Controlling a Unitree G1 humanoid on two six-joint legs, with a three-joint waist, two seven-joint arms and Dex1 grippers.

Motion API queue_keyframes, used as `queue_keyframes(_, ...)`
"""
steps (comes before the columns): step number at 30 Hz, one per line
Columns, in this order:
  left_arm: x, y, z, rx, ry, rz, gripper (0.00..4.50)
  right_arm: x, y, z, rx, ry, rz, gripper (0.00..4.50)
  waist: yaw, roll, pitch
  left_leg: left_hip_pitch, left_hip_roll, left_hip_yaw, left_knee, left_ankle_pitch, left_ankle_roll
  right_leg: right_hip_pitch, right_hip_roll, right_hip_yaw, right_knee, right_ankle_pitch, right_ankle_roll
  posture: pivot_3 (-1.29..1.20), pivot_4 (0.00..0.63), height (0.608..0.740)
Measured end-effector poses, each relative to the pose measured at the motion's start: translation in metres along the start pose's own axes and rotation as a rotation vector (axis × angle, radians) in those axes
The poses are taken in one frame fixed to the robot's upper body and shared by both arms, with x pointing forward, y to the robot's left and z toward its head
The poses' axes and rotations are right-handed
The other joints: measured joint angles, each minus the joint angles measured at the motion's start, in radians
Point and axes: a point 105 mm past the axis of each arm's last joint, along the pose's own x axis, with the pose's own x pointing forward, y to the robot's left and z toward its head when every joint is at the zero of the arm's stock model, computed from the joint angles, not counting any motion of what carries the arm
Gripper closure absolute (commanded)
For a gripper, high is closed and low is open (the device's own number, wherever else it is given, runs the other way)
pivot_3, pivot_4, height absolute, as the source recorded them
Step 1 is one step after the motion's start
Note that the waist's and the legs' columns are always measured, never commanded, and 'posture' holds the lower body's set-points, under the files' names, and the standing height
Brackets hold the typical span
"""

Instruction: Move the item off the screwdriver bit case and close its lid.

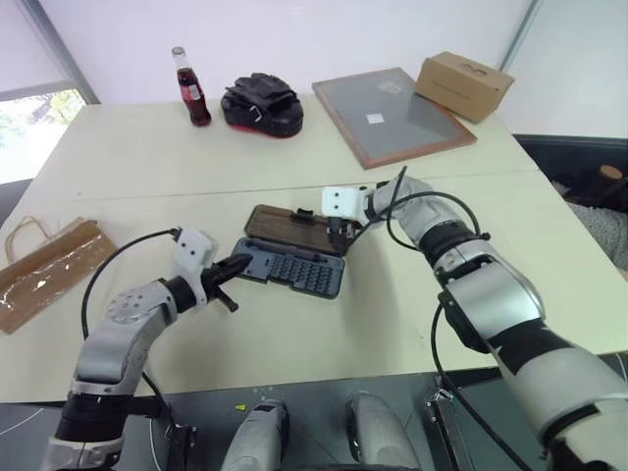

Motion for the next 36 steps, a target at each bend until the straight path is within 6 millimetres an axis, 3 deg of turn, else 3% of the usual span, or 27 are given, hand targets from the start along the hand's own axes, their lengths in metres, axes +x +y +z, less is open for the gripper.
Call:
queue_keyframes(2,0.001,0.012,0.009,0.003,-0.042,0.057,4.5,0.0,0.004,0.006,-0.006,-0.035,0.029,0.28,-0.006,0.0,0.0,0.0,0.0,-0.001,0.0,0.0,0.0,0.0,0.001,0.0,0.0,0.0,0.0,0.0,0.15,0.74)
queue_keyframes(3,0.002,0.017,0.013,0.005,-0.056,0.082,4.5,0.001,0.004,0.011,-0.01,-0.058,0.037,0.02,-0.008,0.0,0.0,0.0,0.0,-0.001,0.0,0.0,0.0,0.0,0.001,0.0,0.0,0.0,0.0,0.0,0.15,0.74)
queue_keyframes(8,0.003,0.039,0.025,0.009,-0.104,0.168,4.5,0.001,0.012,0.013,0.019,-0.092,0.074,0.02,-0.009,0.0,0.0,0.0,0.0,-0.001,0.0,0.0,0.0,0.0,0.001,0.0,0.0,0.0,0.0,0.0,0.15,0.74)
queue_keyframes(12,0.005,0.041,0.025,0.011,-0.099,0.173,4.5,0.002,0.012,0.009,0.101,-0.088,0.073,0.02,-0.009,0.0,0.0,0.0,0.0,-0.001,0.0,0.0,0.0,0.0,0.001,0.0,0.0,0.0,0.0,0.0,0.15,0.74)
queue_keyframes(19,0.009,0.037,0.024,0.001,-0.1,0.156,4.5,0.004,0.004,-0.007,0.556,-0.09,0.005,0.02,-0.009,0.0,0.0,0.0,0.0,-0.002,0.0,0.0,0.0,0.0,0.001,0.0,0.001,0.0,0.0,0.0,0.15,0.74)
queue_keyframes(28,0.006,0.026,0.019,-0.009,-0.095,0.139,4.5,-0.015,-0.017,-0.04,1.031,-0.06,-0.216,0.02,-0.004,0.001,0.001,-0.009,0.0,-0.001,0.0,0.0,0.0,-0.01,-0.001,0.0,0.001,0.0,0.0,0.0,0.15,0.74)
queue_keyframes(34,0.011,0.019,0.014,-0.025,-0.085,0.115,4.5,-0.03,-0.028,-0.033,1.195,-0.068,-0.268,0.02,-0.005,0.001,0.002,-0.01,0.0,-0.001,0.001,0.0,0.0,-0.011,-0.001,0.0,0.001,0.0,0.0,0.0,0.15,0.74)
queue_keyframes(36,0.014,0.016,0.015,-0.025,-0.086,0.102,4.5,-0.035,-0.023,-0.031,1.212,-0.067,-0.278,0.02,0.001,0.001,0.001,-0.012,0.0,-0.001,0.001,0.0,0.0,-0.012,-0.001,0.0,0.001,0.001,0.0,0.0,0.15,0.74)
